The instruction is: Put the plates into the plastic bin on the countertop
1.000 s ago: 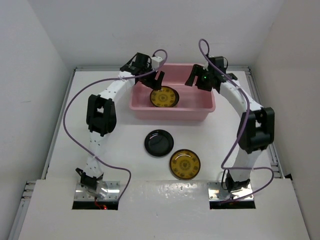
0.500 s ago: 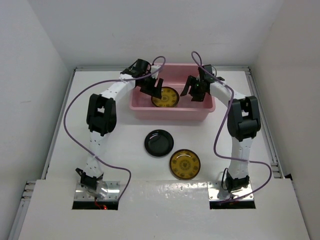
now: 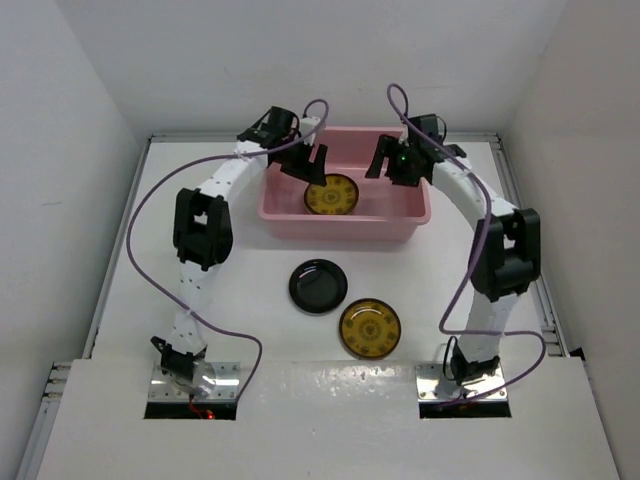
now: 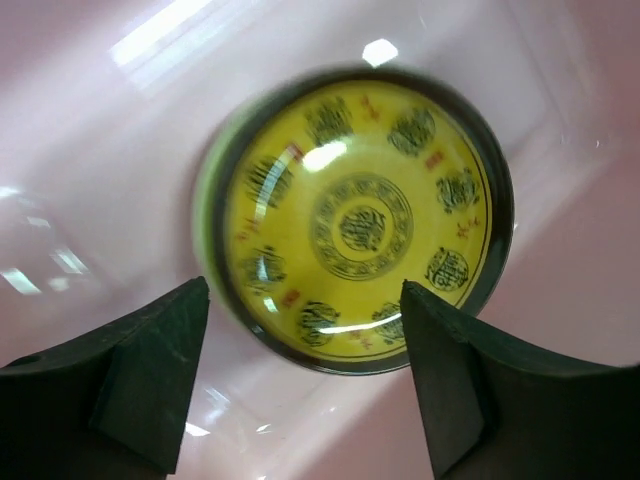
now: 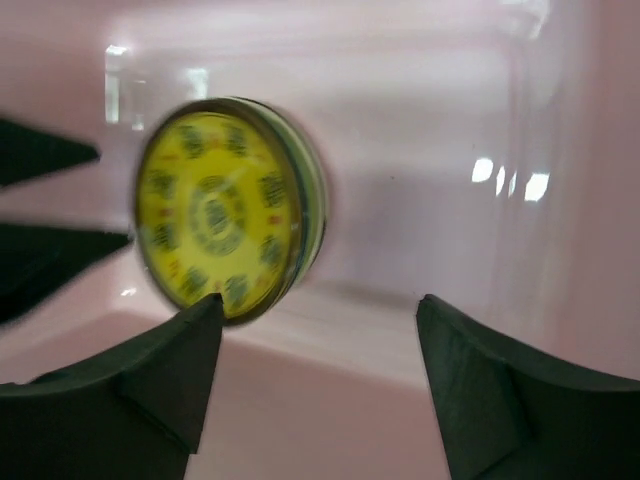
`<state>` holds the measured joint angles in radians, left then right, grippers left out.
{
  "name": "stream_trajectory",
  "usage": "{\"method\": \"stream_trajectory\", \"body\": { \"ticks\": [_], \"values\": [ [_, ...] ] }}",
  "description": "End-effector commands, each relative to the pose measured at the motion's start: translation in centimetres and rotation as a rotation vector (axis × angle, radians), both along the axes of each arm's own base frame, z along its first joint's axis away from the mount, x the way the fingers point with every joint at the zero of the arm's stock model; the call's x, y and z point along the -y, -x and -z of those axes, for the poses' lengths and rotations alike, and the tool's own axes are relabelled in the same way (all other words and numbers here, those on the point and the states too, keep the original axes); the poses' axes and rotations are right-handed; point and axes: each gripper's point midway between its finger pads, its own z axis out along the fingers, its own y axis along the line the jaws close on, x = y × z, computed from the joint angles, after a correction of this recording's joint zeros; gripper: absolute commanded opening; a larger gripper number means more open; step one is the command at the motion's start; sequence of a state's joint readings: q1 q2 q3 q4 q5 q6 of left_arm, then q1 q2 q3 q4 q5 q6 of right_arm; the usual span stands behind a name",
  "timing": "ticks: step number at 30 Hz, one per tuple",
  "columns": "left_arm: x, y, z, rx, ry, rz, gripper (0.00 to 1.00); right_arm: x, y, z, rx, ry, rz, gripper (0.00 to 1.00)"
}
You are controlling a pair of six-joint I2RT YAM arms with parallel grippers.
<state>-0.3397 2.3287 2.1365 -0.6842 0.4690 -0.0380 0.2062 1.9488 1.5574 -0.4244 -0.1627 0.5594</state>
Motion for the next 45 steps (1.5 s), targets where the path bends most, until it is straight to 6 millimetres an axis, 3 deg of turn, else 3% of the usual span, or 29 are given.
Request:
{"method": "stream_trajectory", "body": {
  "ticks": [1, 3, 4, 5, 6, 7, 8, 9, 10, 11, 12, 13, 14, 15, 16, 17, 19, 20, 21, 22, 24, 27, 32, 37, 39, 41, 42, 45],
  "values": [
    [-2.3, -3.4, -6.5, 0.176, 0.020, -0.053, 0.80, 1.2, 0.3, -8.6, 0.199, 0.065, -0.059, 0.78],
    [-3.1, -3.8, -8.9, 0.239, 0.019, -0.059, 0.83, 2.2, 2.9, -11.2, 0.231, 0.087, -0.072, 0.81],
    [-4.0, -4.1, -9.9, 0.274, 0.002, -0.067, 0.84, 2.8, 4.1, -10.0, 0.204, 0.115, -0.094, 0.86],
    [-4.6, -3.9, -12.1, 0.310, 0.011, -0.077, 0.84, 3.1, 5.5, -11.6, 0.236, 0.125, -0.101, 0.87],
    [-5.5, -4.0, -13.1, 0.336, 0.003, -0.090, 0.86, 4.0, 8.4, -9.8, 0.165, 0.149, -0.109, 0.87],
    [-6.2, -4.2, -14.3, 0.362, 0.009, -0.103, 0.86, 4.1, 10.1, -10.6, 0.177, 0.154, -0.120, 0.88],
    [-8.3, -4.3, -16.4, 0.393, 0.017, -0.145, 0.87, 4.8, 13.0, -7.3, 0.057, 0.168, -0.128, 0.88],
    [-9.5, -4.2, -17.1, 0.400, 0.023, -0.159, 0.87, 4.9, 14.4, -6.5, 0.029, 0.167, -0.136, 0.88],
    [-10.6, -4.0, -17.1, 0.385, 0.033, -0.182, 0.87, 5.0, 16.1, -8.1, 0.068, 0.145, -0.131, 0.88],
    [-13.5, -4.3, -17.6, 0.382, 0.032, -0.243, 0.87, 5.0, 17.7, -7.3, 0.033, 0.134, -0.133, 0.88],
    [-15.1, -4.2, -17.9, 0.386, 0.027, -0.271, 0.87, 5.2, 20.7, -5.3, -0.003, 0.118, -0.138, 0.88],
    [-16.7, -3.5, -18.2, 0.372, 0.025, -0.303, 0.87, 4.9, 21.6, -4.8, -0.023, 0.082, -0.108, 0.85],
    [-19.7, -3.6, -18.2, 0.371, 0.008, -0.363, 0.87, 5.0, 24.2, -0.9, -0.122, 0.066, -0.078, 0.84],
    [-21.0, -3.3, -18.3, 0.369, 0.003, -0.387, 0.87, 5.0, 25.0, -0.7, -0.103, 0.055, -0.067, 0.83],
    [-22.4, -2.7, -16.9, 0.328, -0.015, -0.417, 0.87, 4.4, 24.9, -1.1, -0.064, -0.006, -0.017, 0.80],
    [-24.6, -2.2, -17.2, 0.331, -0.028, -0.464, 0.87, 4.5, 27.2, 2.2, -0.131, -0.005, -0.015, 0.79],
    [-26.4, -1.5, -16.4, 0.304, -0.048, -0.518, 0.87, 3.8, 26.9, 2.8, -0.094, -0.047, 0.015, 0.76],
    [-27.1, -0.9, -14.9, 0.266, -0.062, -0.536, 0.87, 3.7, 28.3, 5.1, -0.143, -0.040, 0.007, 0.75],
    [-27.9, -0.4, -14.9, 0.263, -0.071, -0.556, 0.86, 3.3, 28.5, 5.6, -0.148, -0.046, -0.002, 0.73],
    [-27.9, -0.2, -14.0, 0.241, -0.074, -0.556, 0.86, 2.7, 27.7, 6.0, -0.132, -0.069, -0.001, 0.73],
    [-28.0, 0.8, -13.5, 0.222, -0.067, -0.555, 0.86, 1.7, 28.1, 7.7, -0.171, -0.094, -0.027, 0.70],
    [-27.7, 1.4, -12.7, 0.198, -0.061, -0.545, 0.86, 1.1, 28.6, 8.5, -0.202, -0.089, -0.061, 0.65],
    [-27.5, 2.7, -13.2, 0.195, -0.042, -0.547, 0.86, 1.9, 31.8, 12.3, -0.318, -0.034, -0.123, 0.52],
    [-28.9, 3.2, -13.7, 0.213, -0.049, -0.570, 0.86, 2.4, 34.8, 13.5, -0.421, 0.037, -0.226, 0.43],
    [-29.3, 3.2, -13.7, 0.212, -0.044, -0.574, 0.86, 3.4, 35.5, 14.0, -0.461, 0.093, -0.222, 0.32],
    [-29.0, 3.2, -13.8, 0.207, -0.028, -0.570, 0.86, 3.9, 35.5, 14.3, -0.470, 0.117, -0.207, 0.18],
    [-29.4, 3.1, -14.0, 0.216, -0.022, -0.574, 0.86, 3.9, 35.2, 14.1, -0.464, 0.120, -0.196, 0.04],
    [-29.4, 3.3, -14.4, 0.226, -0.021, -0.574, 0.86, 4.6, 33.4, 12.5, -0.407, 0.174, -0.155, 0.00]
  ]
}}
